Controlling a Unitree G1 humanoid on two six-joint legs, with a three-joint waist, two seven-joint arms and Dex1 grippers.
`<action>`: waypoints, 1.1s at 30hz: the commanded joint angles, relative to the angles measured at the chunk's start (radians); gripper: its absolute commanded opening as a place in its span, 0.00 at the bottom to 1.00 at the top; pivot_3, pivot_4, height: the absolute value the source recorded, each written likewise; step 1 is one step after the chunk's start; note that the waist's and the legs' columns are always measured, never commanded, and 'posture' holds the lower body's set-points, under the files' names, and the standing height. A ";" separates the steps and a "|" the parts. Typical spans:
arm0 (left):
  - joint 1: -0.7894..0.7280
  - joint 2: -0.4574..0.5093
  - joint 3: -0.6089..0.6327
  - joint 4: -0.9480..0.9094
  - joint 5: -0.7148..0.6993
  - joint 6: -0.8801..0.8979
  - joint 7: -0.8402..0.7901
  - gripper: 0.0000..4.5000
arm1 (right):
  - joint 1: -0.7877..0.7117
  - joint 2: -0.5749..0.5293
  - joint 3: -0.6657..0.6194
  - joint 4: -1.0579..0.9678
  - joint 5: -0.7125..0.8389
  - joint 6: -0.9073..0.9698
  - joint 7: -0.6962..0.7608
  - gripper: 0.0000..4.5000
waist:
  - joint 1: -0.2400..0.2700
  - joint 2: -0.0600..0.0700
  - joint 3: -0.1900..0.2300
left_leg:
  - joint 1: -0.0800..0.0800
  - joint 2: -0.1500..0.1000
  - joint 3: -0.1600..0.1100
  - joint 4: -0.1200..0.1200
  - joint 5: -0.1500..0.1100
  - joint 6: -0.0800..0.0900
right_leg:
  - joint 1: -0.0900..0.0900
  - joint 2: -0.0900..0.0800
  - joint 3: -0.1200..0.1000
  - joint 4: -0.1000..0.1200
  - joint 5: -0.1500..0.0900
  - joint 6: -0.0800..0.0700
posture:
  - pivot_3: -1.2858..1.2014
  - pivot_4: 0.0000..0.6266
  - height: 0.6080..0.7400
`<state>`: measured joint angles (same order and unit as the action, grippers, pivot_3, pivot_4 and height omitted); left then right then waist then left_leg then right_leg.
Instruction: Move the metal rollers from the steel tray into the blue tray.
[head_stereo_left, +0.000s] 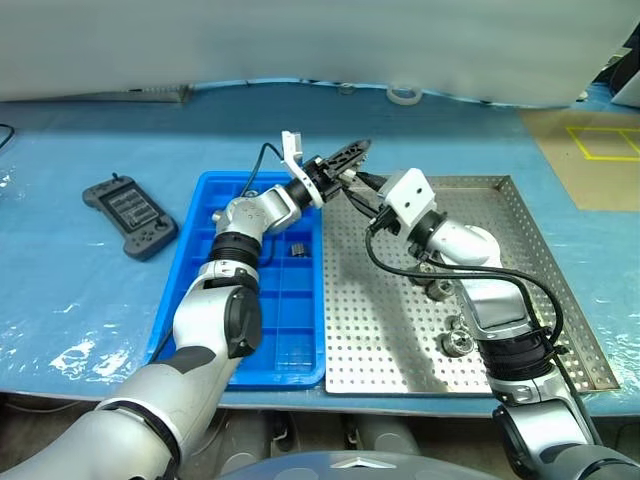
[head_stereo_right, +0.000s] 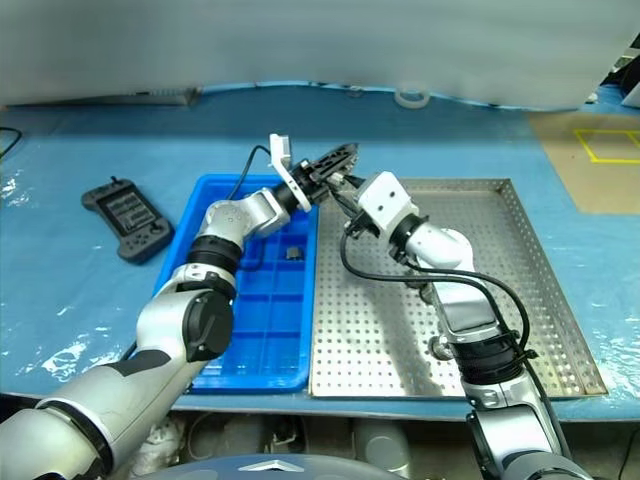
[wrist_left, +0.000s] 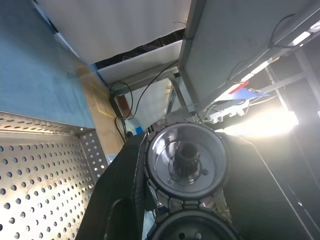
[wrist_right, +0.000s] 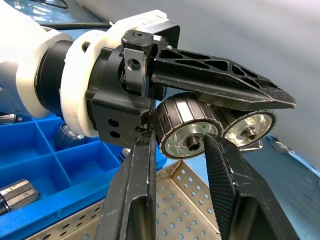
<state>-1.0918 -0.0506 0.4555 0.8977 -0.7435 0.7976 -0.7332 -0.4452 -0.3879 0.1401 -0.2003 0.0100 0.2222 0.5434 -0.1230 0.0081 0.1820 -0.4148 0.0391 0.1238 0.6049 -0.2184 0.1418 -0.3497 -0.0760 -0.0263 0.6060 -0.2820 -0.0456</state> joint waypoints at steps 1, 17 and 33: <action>-0.009 -0.024 -0.029 -0.016 -0.005 0.025 -0.017 0.38 | -0.016 0.008 -0.040 -0.024 -0.002 -0.031 -0.039 0.23 | 0.000 0.000 0.000 | 0.000 0.000 0.000 0.000 0.000 0.000 | 0.000 0.000 0.000 0.000 0.000 0.000 | 0.36 0.24 1.00; -0.028 0.002 -0.023 0.009 0.008 -0.014 -0.012 0.38 | -0.001 -0.004 -0.045 -0.022 -0.018 -0.026 -0.045 0.23 | 0.000 0.000 0.000 | 0.000 0.000 0.000 0.000 0.000 0.000 | 0.000 0.000 0.000 0.000 0.000 0.000 | 0.36 0.24 1.00; -0.029 0.116 -0.006 0.028 0.017 -0.063 -0.019 0.38 | 0.134 -0.144 -0.112 -0.060 0.012 -0.047 0.020 0.23 | 0.009 0.000 0.000 | 0.000 0.000 0.000 0.000 0.000 0.000 | 0.000 0.000 0.000 0.000 0.000 0.000 | 0.39 0.24 1.00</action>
<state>-1.1082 -0.0335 0.3866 0.9626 -0.7164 0.7882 -0.7518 -0.3532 -0.4844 0.1289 -0.2324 0.0153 0.1760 0.5665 -0.1141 0.0080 0.1820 -0.4151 0.0391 0.1238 0.6048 -0.2184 0.1419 -0.3497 -0.0761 -0.0263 0.6057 -0.2820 -0.0456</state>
